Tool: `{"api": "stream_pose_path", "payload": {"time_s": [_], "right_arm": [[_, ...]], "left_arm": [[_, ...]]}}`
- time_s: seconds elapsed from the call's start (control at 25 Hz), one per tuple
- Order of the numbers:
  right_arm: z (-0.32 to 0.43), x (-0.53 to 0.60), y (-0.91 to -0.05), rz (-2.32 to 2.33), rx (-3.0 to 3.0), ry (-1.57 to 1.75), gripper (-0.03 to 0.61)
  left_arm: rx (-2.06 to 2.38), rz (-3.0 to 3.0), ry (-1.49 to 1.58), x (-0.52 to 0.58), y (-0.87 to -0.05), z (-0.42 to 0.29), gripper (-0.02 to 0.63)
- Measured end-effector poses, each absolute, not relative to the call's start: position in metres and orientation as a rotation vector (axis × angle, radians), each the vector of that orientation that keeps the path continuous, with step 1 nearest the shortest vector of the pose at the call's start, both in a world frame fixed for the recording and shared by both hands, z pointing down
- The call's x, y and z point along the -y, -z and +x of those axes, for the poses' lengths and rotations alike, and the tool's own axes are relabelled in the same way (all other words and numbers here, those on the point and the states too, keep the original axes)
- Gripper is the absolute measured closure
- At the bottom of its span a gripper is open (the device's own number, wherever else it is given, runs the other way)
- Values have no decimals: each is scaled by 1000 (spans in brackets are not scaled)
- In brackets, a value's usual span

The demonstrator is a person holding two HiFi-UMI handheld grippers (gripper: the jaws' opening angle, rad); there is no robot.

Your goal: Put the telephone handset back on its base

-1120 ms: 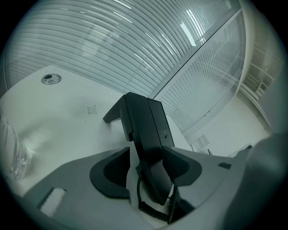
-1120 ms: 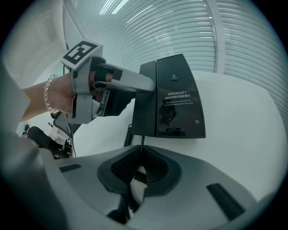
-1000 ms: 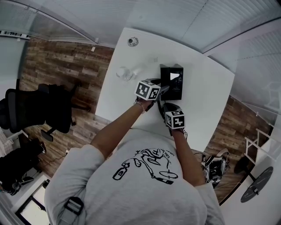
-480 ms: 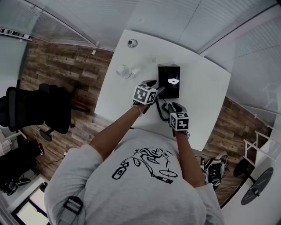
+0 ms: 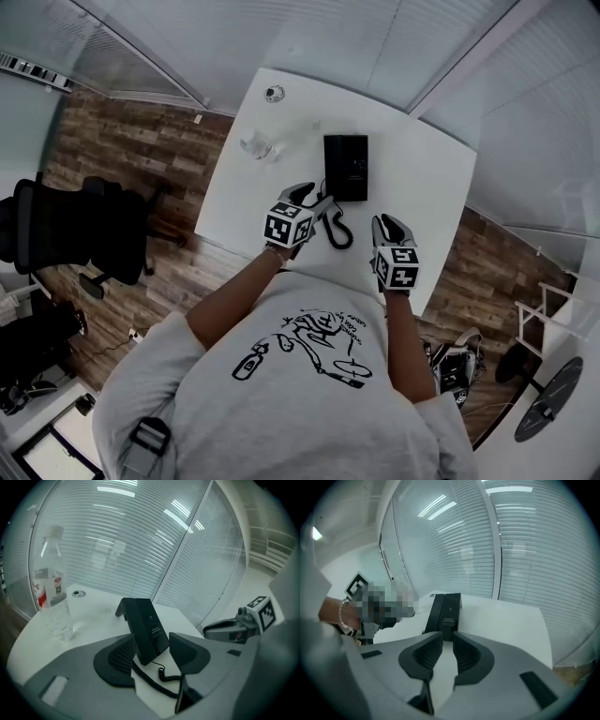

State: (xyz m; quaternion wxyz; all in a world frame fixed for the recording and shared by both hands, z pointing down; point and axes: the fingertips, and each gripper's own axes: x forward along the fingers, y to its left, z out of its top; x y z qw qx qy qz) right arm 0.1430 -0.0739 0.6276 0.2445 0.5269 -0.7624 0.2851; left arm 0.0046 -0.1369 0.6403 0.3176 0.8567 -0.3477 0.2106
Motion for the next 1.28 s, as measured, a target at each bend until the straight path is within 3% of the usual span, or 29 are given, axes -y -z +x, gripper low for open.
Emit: {"api": "stream_pose_path", "payload": {"time_s": [0.48, 0.96, 1.28], "right_arm": [[168, 63, -507, 1537, 2267, -591, 525], [172, 34, -387, 1564, 2407, -382, 525], [171, 12, -348, 1565, 2431, -255, 525]], "left_arm": [[933, 2475, -365, 97, -513, 40, 396], [955, 2678, -208, 50, -397, 64, 511], [976, 2709, -140, 36, -363, 67, 525]]}}
